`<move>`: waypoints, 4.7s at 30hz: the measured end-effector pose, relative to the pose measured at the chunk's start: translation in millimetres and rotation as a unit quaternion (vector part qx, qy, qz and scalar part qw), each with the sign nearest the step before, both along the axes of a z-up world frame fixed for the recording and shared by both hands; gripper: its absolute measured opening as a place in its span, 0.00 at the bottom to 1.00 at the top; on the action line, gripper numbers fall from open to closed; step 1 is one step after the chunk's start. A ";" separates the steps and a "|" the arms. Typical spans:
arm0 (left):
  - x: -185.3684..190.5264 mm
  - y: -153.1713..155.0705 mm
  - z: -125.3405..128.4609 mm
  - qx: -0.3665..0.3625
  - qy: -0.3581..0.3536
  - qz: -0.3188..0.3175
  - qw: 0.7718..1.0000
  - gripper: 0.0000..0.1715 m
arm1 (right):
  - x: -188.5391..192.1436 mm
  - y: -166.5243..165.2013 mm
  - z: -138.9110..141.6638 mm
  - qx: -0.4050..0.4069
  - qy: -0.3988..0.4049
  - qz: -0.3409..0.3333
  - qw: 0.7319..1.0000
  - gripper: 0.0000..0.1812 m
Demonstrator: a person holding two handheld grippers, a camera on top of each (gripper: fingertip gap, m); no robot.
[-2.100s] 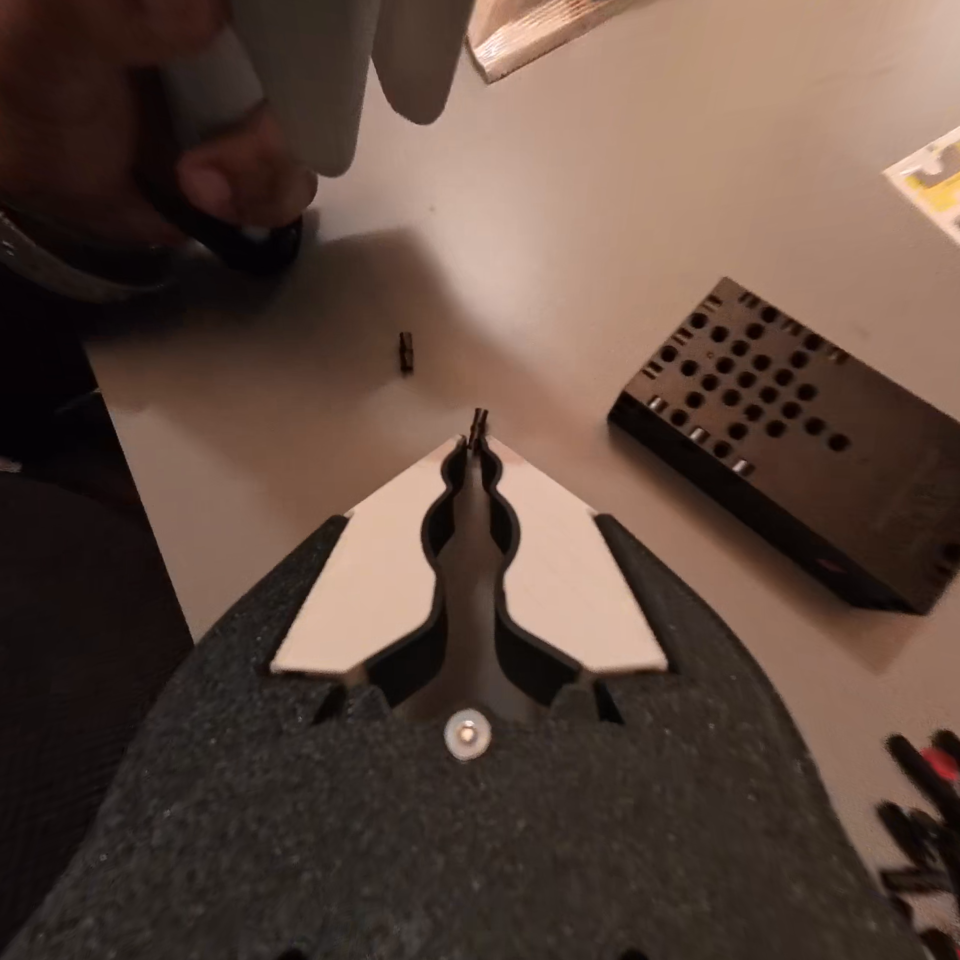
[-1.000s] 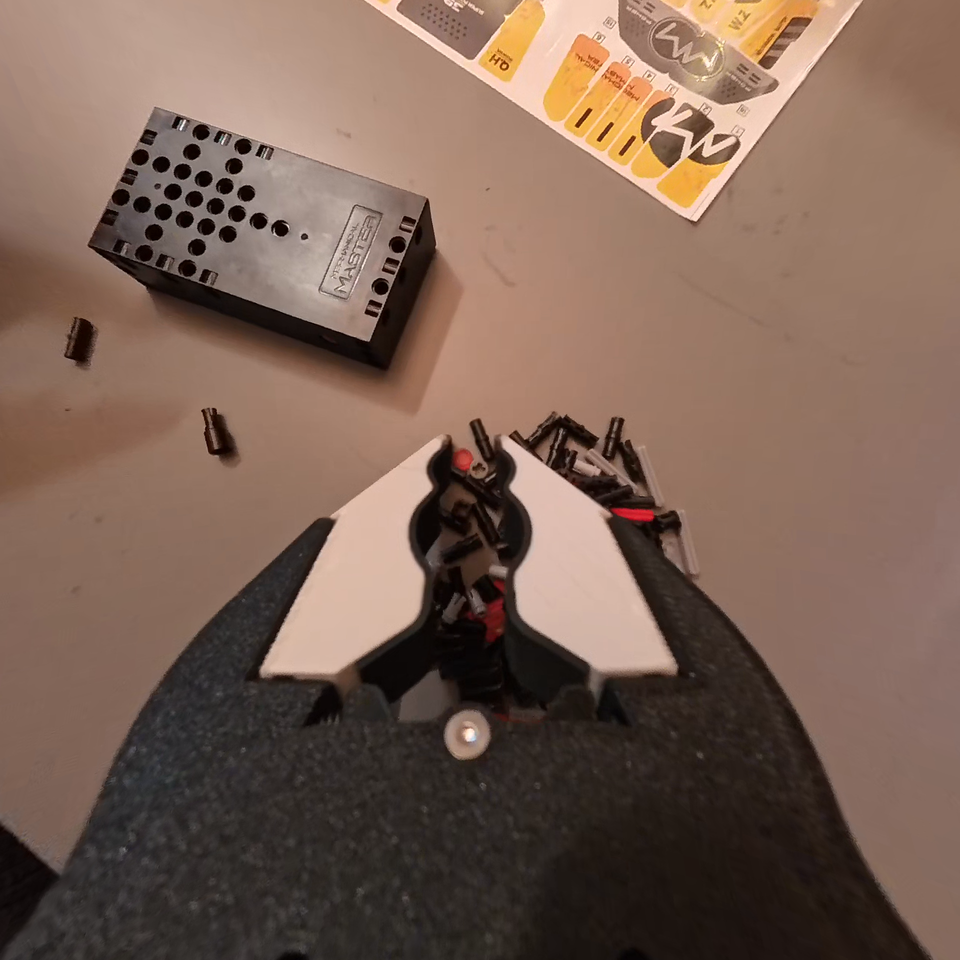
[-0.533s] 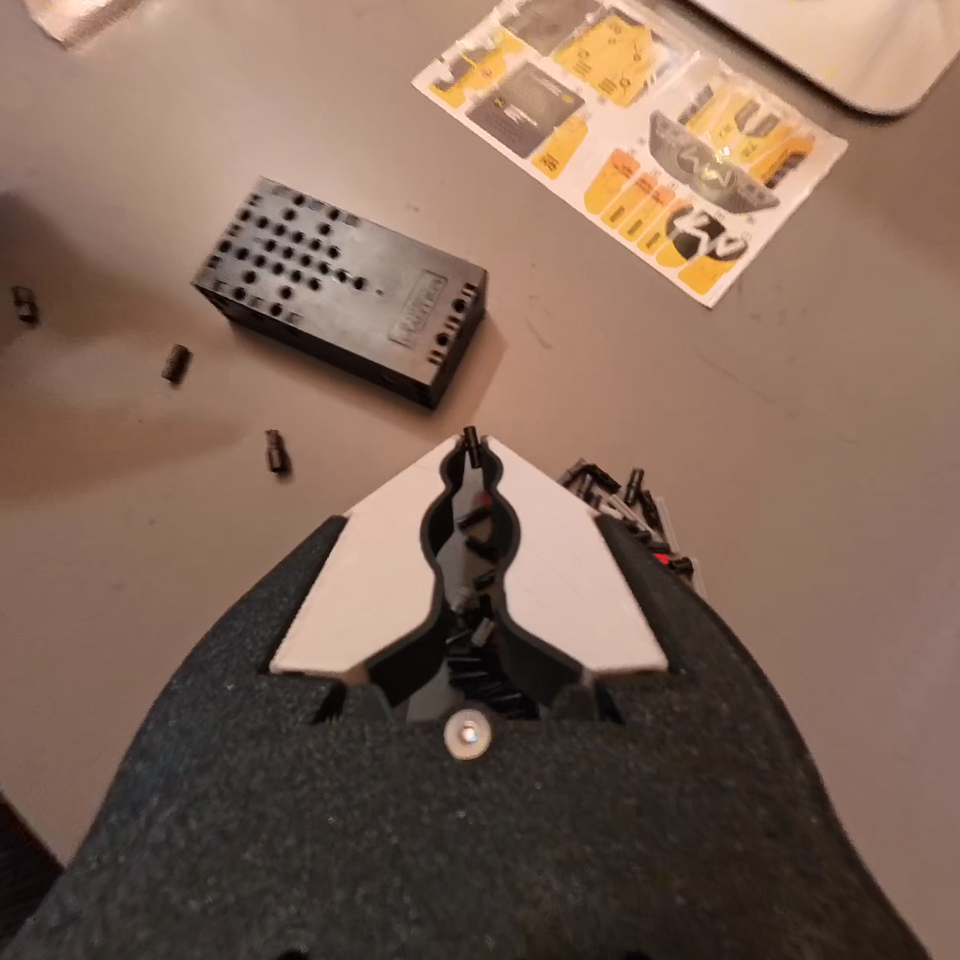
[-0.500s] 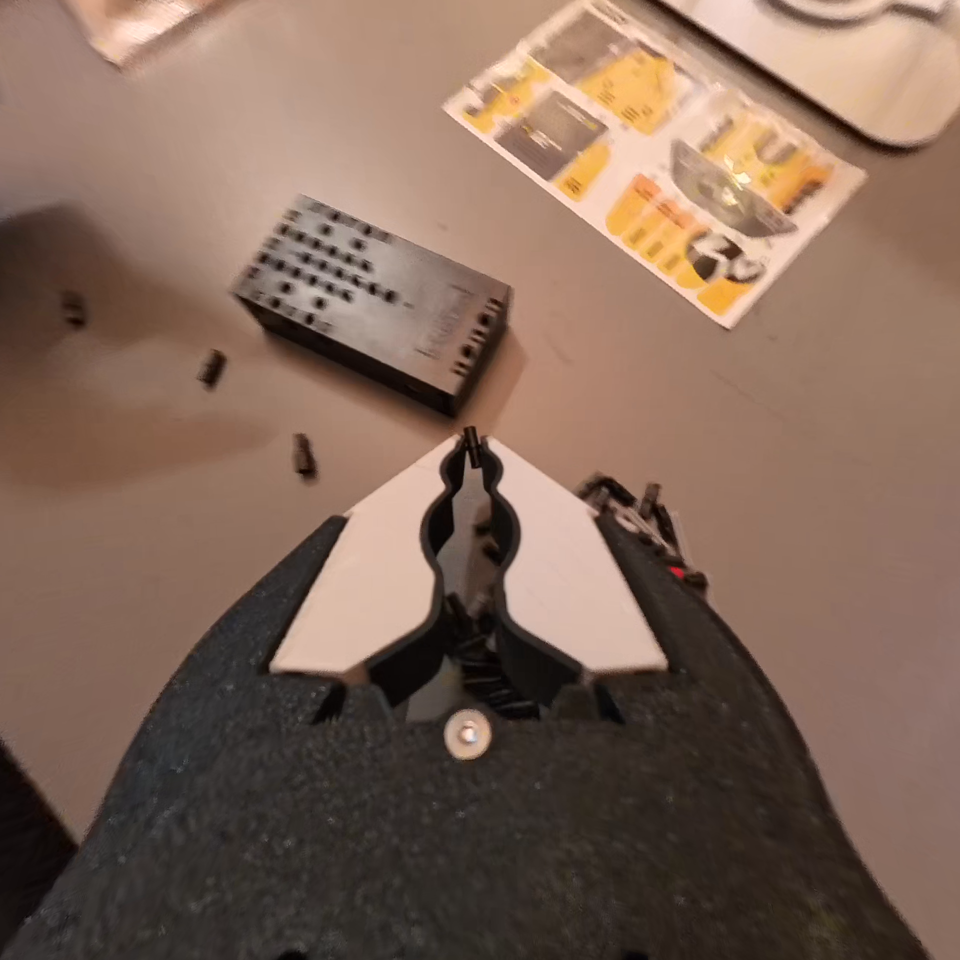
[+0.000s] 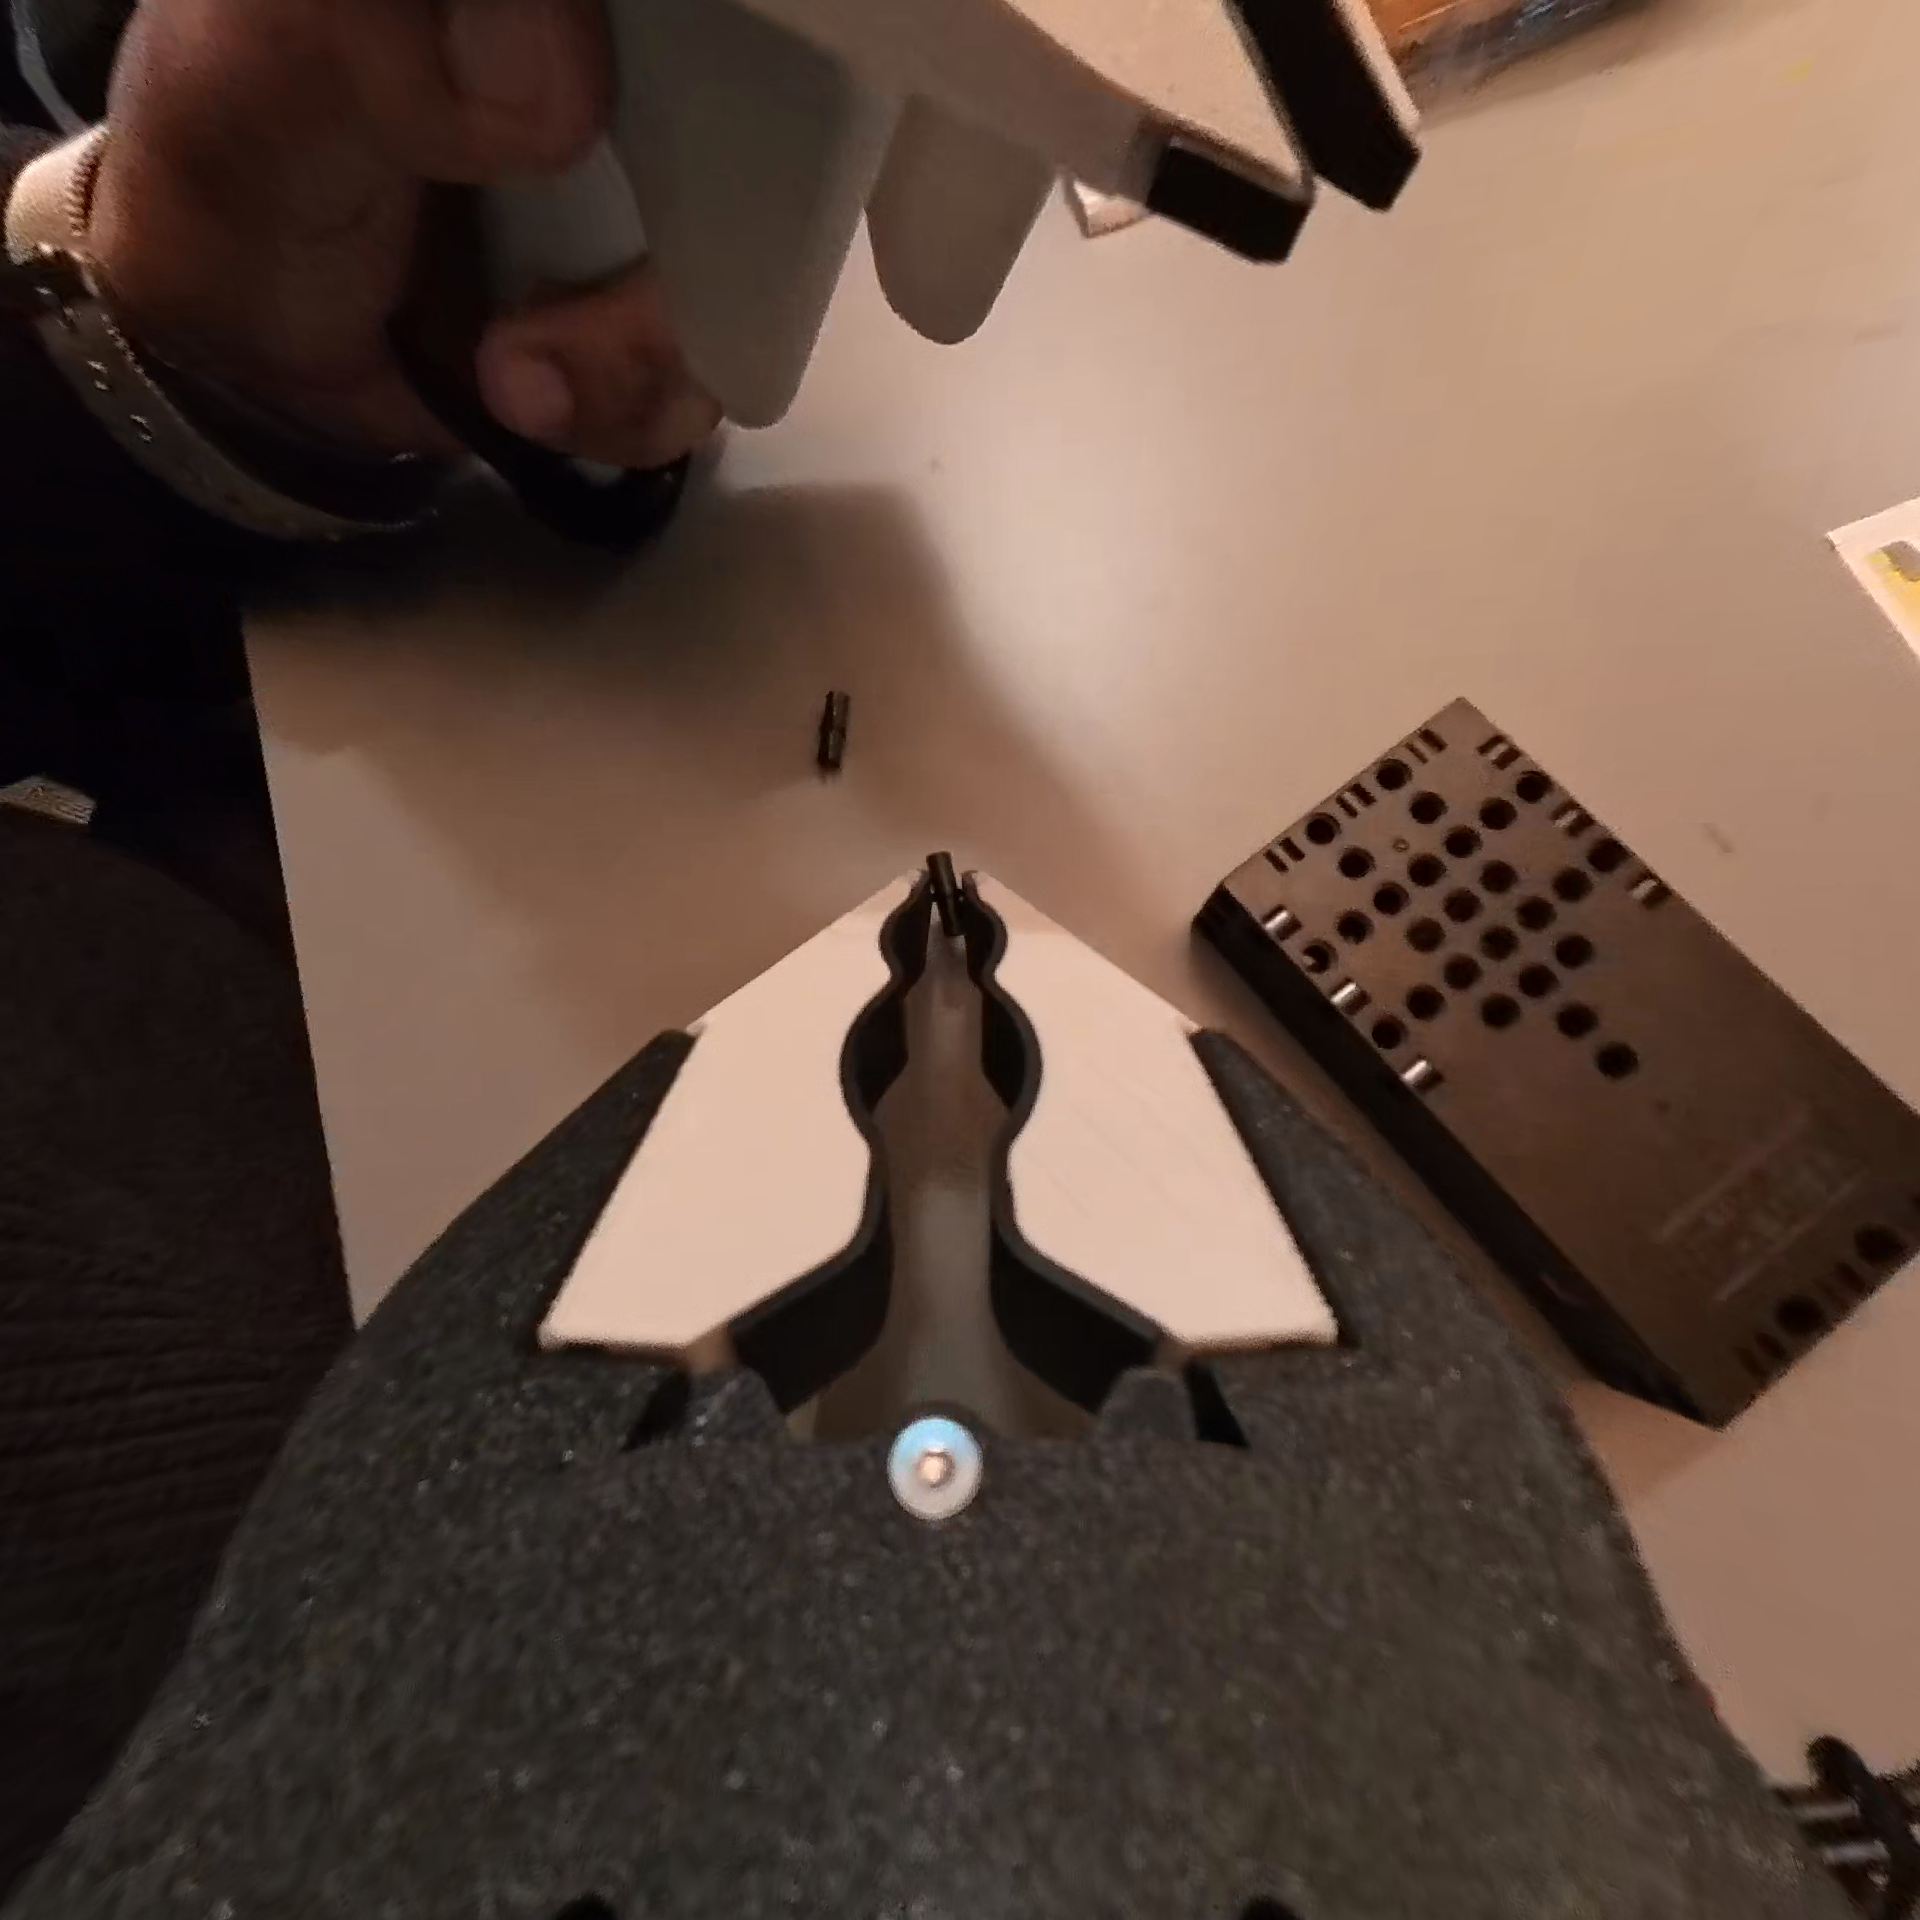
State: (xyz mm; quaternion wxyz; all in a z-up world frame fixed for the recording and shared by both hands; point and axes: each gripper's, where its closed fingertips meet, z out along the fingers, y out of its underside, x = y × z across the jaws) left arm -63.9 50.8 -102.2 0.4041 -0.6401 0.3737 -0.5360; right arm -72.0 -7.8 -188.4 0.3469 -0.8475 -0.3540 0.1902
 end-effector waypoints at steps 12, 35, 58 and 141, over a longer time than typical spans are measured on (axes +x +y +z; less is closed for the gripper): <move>0.4 -1.2 0.0 0.002 0.000 -0.003 1.000 0.15 | 31.7 -4.4 23.9 0.009 0.064 -0.048 0.997 0.11; 0.1 3.7 -0.4 -0.008 -0.002 0.004 1.000 0.15 | 163.4 -64.0 8.6 0.024 -0.064 -0.193 0.979 0.06; 0.4 3.5 -0.5 -0.008 -0.001 0.004 1.000 0.15 | 165.2 -65.7 -8.0 0.007 -0.152 -0.157 0.976 0.02; -2.4 12.2 -2.1 -0.023 -0.003 0.017 1.000 0.15 | 152.4 -79.9 23.6 0.042 0.024 -0.240 0.970 0.04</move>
